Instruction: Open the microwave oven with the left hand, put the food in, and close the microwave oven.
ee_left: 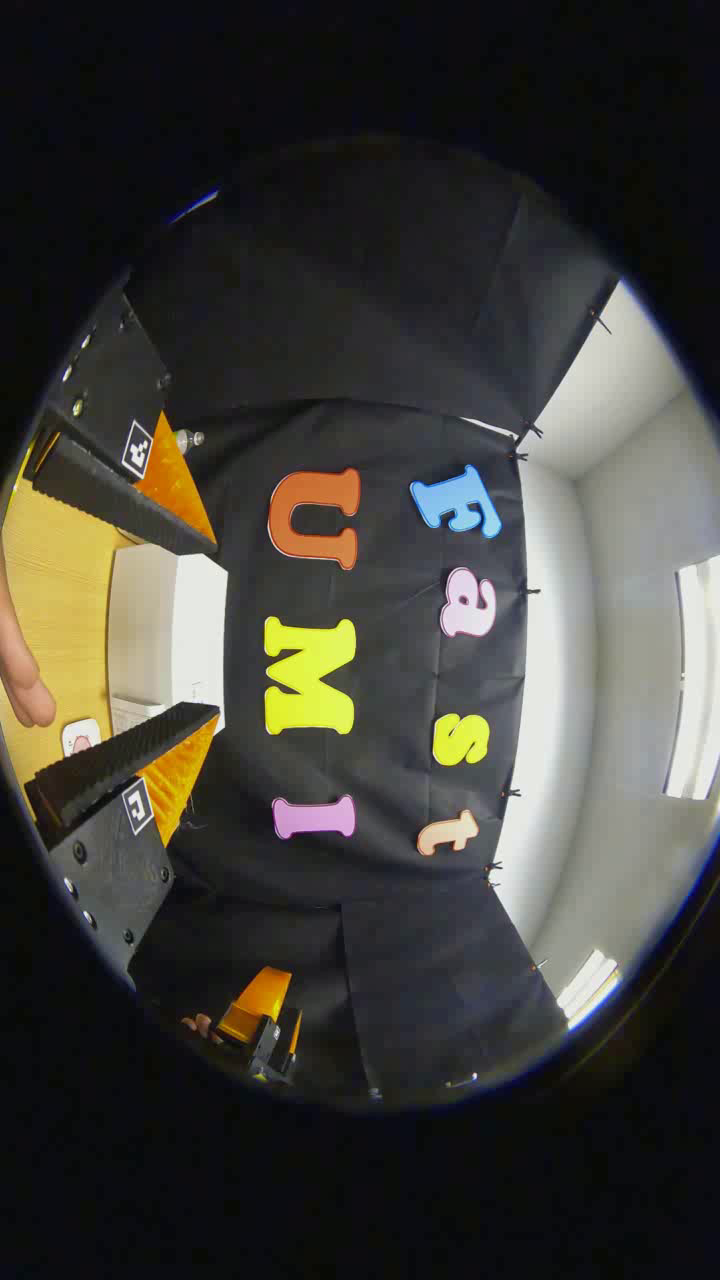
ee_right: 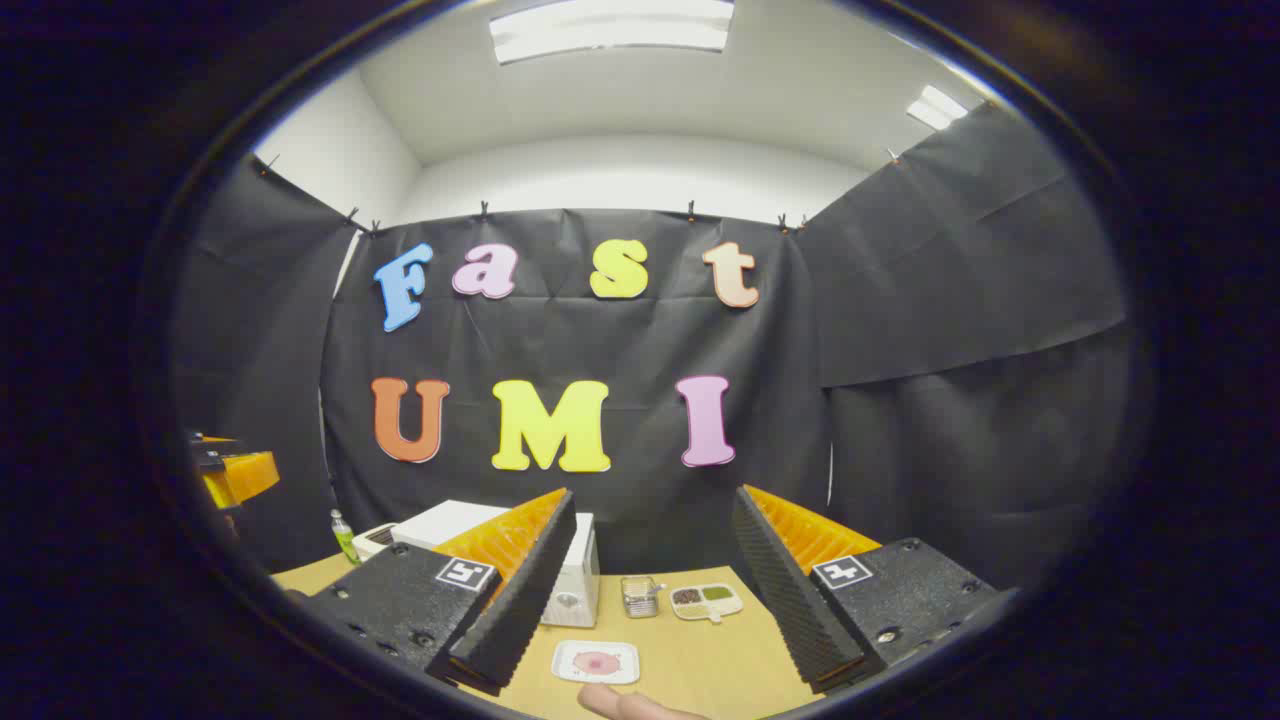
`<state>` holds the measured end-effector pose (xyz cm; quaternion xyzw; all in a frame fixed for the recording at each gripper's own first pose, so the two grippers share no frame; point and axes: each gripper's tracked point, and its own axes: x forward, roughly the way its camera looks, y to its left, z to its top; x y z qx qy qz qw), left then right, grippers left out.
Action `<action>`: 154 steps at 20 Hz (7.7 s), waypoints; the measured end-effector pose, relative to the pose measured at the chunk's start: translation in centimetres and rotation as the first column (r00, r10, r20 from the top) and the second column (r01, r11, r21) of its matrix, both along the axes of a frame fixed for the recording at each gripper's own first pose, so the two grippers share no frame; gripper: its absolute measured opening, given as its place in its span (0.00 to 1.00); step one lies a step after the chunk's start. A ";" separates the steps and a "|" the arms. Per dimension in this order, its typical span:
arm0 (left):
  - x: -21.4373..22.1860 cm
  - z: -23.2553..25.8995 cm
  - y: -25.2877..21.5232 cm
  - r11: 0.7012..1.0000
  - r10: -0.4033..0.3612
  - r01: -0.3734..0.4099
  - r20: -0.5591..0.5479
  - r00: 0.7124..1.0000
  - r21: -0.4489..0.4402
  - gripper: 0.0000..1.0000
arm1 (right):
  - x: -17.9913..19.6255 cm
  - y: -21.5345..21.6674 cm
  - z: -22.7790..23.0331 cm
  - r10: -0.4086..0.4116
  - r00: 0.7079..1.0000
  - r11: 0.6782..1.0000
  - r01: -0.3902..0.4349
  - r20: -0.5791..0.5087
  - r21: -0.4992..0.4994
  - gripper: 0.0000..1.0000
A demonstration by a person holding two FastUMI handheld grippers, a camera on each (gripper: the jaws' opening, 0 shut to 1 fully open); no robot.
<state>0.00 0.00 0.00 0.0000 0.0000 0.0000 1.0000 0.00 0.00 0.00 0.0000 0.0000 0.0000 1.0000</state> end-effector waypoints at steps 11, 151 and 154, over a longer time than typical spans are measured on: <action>-0.6 0.1 -1.5 0.999 -0.027 0.027 -0.001 1.000 -0.023 0.93 | -0.4 -1.6 -0.3 -0.009 1.000 1.000 0.009 0.001 0.002 1.00; -3.4 -12.7 3.5 0.995 0.042 -0.048 -0.063 0.997 -0.089 0.93 | 14.4 2.7 -50.3 0.313 0.115 0.949 -0.070 -0.943 0.307 0.39; -2.8 -13.0 2.8 0.997 0.031 -0.036 -0.063 0.998 -0.070 0.93 | 14.9 3.4 -51.2 0.346 0.071 0.938 -0.054 -0.936 0.342 0.42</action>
